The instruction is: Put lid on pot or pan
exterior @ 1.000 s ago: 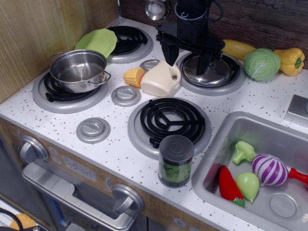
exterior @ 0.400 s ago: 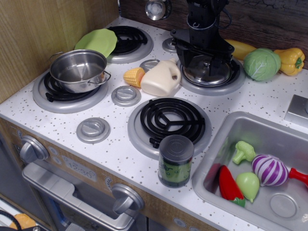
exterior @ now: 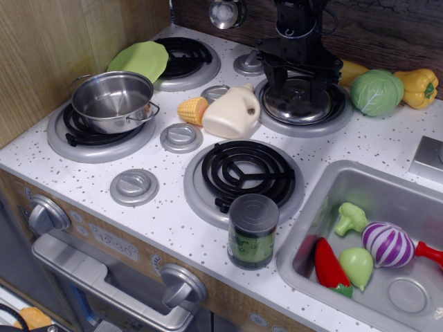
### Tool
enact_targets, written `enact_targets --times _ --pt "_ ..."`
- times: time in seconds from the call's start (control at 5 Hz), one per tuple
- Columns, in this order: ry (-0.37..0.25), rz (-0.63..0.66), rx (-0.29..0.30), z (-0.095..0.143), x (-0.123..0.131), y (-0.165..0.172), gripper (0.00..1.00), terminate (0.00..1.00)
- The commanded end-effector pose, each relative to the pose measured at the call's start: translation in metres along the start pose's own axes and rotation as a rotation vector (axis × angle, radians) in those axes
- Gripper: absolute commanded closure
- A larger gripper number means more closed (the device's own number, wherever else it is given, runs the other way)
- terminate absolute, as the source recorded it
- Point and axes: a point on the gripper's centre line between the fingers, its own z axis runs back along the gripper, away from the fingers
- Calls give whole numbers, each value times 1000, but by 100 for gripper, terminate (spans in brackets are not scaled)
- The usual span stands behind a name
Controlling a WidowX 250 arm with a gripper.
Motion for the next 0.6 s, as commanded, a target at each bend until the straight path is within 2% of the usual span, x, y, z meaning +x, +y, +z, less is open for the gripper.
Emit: enact_targets --times 0.0,0.2,0.4 --pt "-63 -25 -23 6 24 3 0 0" --pt "-61 -29 -33 3 27 5 0 0" --pt "-57 -5 -40 -1 27 6 100 0"
